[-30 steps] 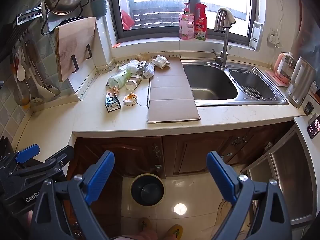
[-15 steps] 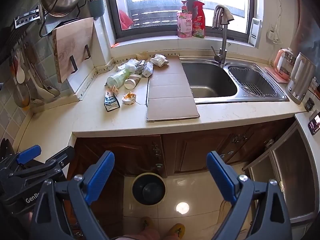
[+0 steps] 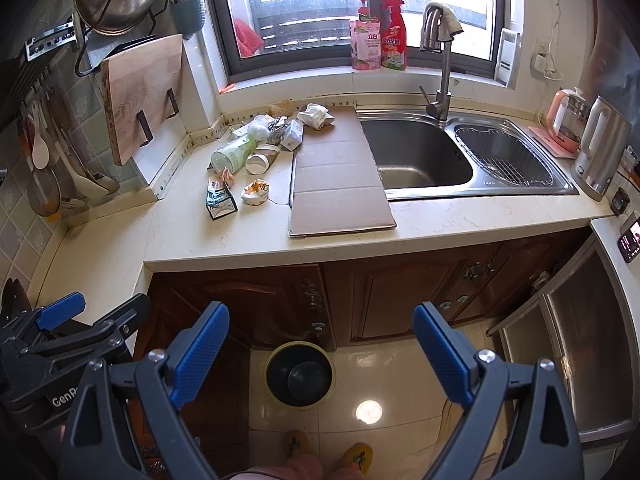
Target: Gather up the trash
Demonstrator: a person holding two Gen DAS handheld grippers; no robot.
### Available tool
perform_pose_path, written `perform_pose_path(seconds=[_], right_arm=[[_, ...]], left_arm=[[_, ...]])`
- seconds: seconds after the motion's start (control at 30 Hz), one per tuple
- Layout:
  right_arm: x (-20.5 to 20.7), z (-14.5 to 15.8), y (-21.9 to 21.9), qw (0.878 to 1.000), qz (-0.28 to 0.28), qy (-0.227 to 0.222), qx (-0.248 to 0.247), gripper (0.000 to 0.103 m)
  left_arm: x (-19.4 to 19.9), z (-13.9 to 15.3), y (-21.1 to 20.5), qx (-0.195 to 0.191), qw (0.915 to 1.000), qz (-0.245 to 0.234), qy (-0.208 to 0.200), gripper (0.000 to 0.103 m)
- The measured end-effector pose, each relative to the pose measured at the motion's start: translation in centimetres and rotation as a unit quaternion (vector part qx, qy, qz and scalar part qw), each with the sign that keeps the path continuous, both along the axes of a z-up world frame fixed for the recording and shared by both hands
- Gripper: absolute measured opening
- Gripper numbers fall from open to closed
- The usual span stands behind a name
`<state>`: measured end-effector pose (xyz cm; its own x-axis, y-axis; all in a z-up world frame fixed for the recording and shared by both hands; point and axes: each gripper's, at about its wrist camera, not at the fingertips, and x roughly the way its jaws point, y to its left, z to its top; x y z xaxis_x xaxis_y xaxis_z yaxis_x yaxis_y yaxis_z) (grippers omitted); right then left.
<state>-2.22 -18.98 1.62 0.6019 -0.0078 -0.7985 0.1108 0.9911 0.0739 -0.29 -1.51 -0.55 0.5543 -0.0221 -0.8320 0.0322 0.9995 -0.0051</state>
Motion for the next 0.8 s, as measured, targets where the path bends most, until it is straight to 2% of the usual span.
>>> perform_pose_path(seconds=[0.8], right_arm=[[-1.2,-0.3,-0.1,1.000,0.002,0.002,0.007,0.094]], left_arm=[[-0.7,-0.3,0.2,0.008,0.9999,-0.004,0.004,0.090]])
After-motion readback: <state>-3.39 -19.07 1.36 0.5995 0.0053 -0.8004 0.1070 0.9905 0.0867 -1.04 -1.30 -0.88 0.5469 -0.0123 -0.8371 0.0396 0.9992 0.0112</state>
